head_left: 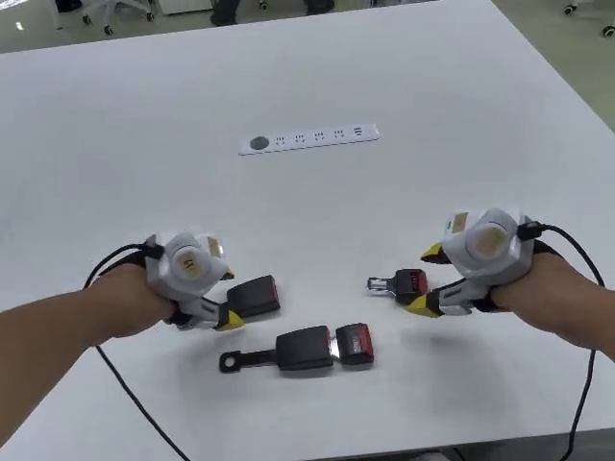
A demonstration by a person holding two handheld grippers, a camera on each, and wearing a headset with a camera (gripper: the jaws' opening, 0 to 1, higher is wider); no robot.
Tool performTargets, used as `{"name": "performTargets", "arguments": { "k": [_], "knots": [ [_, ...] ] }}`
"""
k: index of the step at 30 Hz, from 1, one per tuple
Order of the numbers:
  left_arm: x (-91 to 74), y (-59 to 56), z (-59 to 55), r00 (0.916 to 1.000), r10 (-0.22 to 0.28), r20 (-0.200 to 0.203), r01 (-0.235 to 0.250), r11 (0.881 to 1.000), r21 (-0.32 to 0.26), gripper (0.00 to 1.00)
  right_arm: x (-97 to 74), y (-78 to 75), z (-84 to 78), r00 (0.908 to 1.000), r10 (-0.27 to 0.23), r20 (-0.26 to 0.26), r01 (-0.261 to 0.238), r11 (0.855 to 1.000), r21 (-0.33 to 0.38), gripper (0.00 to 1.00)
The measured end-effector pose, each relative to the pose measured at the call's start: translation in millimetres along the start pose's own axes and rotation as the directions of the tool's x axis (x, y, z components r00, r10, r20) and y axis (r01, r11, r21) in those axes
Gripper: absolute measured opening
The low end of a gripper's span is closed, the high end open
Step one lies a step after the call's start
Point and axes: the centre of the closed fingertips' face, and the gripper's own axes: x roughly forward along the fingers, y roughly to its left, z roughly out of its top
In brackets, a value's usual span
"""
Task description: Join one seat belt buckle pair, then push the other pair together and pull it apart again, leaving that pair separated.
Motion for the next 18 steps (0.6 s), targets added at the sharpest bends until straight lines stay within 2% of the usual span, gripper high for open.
{"name": "performTargets", "arguments": {
  "k": [1, 3, 4, 5, 8, 10, 12, 16, 18],
  "knots": [
    [-12.3, 1.0, 4.7, 0.9988, 0.028, 0.039, -0.027, 0.999, -0.032, 0.49, -2.9, 3.2, -0.4, 0.9999, -0.003, 0.012, 0.003, 1.000, 0.010, 0.49],
    [-29.5, -4.5, 9.7, 0.9948, 0.058, 0.084, -0.050, 0.995, -0.090, 0.51, -6.3, 12.5, -3.6, 0.9995, -0.003, 0.031, 0.001, 0.999, 0.040, 0.51],
    [-34.3, -7.0, 9.7, 0.9929, 0.071, 0.095, -0.061, 0.993, -0.100, 0.54, -8.7, 17.0, -5.7, 0.9991, -0.006, 0.042, 0.004, 0.998, 0.062, 0.50],
    [-35.7, -12.9, 2.7, 0.9914, 0.080, 0.103, -0.069, 0.992, -0.108, 0.56, -10.8, 20.0, -5.9, 0.9983, -0.011, 0.057, 0.006, 0.997, 0.080, 0.51],
    [-47.3, -23.3, -0.4, 0.9864, 0.109, 0.123, -0.089, 0.984, -0.155, 0.60, -16.9, 29.7, -7.9, 0.9970, -0.032, 0.071, 0.025, 0.994, 0.104, 0.56],
    [-51.7, -26.3, -9.3, 0.9834, 0.121, 0.135, -0.094, 0.976, -0.194, 0.64, -20.5, 34.5, -7.9, 0.9958, -0.040, 0.082, 0.030, 0.992, 0.120, 0.60],
    [-59.6, -34.3, -9.7, 0.9801, 0.139, 0.142, -0.103, 0.967, -0.234, 0.69, -24.6, 40.3, -8.7, 0.9947, -0.050, 0.090, 0.039, 0.992, 0.120, 0.63],
    [-71.7, -40.7, -17.5, 0.9742, 0.169, 0.150, -0.125, 0.957, -0.263, 0.76, -32.7, 47.0, -8.2, 0.9898, -0.076, 0.121, 0.055, 0.984, 0.170, 0.73],
    [-75.0, -39.9, -27.6, 0.9715, 0.182, 0.152, -0.133, 0.948, -0.289, 0.77, -38.0, 52.2, -9.1, 0.9899, -0.081, 0.117, 0.059, 0.982, 0.178, 0.73]
  ]
}}
